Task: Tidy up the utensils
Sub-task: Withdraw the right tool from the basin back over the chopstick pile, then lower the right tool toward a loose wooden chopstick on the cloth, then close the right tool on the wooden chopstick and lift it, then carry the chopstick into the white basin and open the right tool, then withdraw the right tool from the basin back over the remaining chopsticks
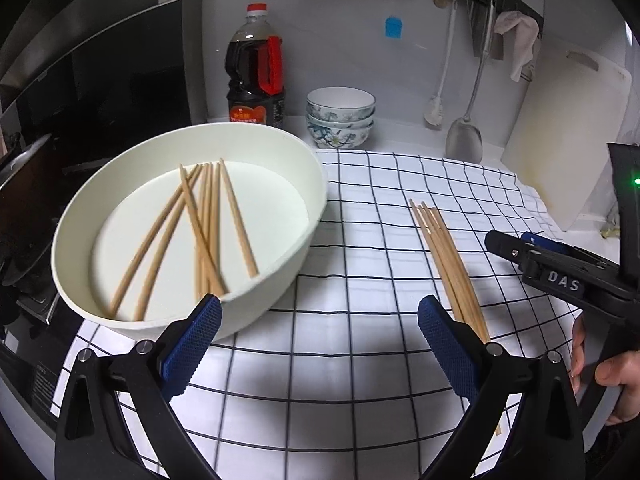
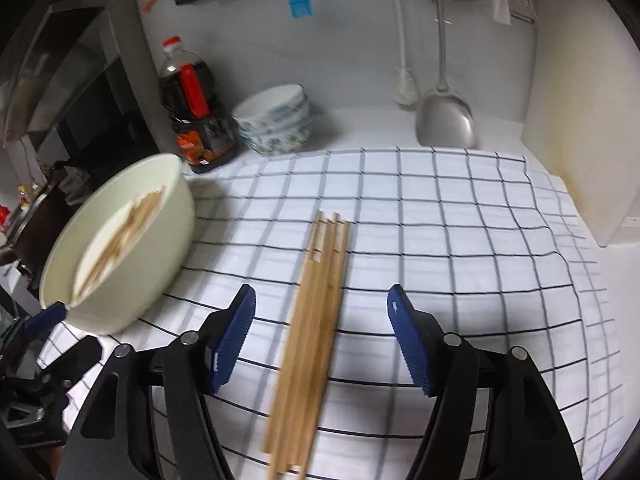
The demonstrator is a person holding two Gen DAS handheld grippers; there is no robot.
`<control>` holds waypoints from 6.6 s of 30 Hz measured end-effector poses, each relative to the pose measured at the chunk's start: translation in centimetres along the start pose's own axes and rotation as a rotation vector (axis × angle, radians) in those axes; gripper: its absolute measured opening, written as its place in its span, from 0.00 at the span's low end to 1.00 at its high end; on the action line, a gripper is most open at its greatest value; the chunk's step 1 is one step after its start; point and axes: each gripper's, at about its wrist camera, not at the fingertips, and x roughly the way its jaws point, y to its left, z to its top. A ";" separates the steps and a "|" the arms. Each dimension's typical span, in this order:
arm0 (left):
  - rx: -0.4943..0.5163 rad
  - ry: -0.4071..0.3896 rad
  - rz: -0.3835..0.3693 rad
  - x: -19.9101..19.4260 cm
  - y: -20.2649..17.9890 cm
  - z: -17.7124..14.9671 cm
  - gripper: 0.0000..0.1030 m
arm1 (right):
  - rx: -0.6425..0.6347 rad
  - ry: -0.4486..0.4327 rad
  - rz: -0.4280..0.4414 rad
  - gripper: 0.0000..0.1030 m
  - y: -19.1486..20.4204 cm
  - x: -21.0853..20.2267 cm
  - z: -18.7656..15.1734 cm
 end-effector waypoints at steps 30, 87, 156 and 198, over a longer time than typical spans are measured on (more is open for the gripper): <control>0.018 0.038 -0.029 1.8 -2.2 -0.5 0.94 | -0.136 0.235 -0.087 0.65 -0.6 5.1 -2.9; 0.046 0.197 -0.083 10.4 -7.4 1.0 0.07 | -0.011 0.088 -0.033 0.06 -5.7 4.4 -1.8; -0.176 -0.038 0.096 0.4 16.3 4.6 0.84 | -0.086 0.016 0.252 0.33 18.6 4.4 5.0; -0.039 0.006 0.039 -1.0 2.9 0.1 0.94 | 0.003 0.082 -0.026 0.61 0.6 1.1 -2.2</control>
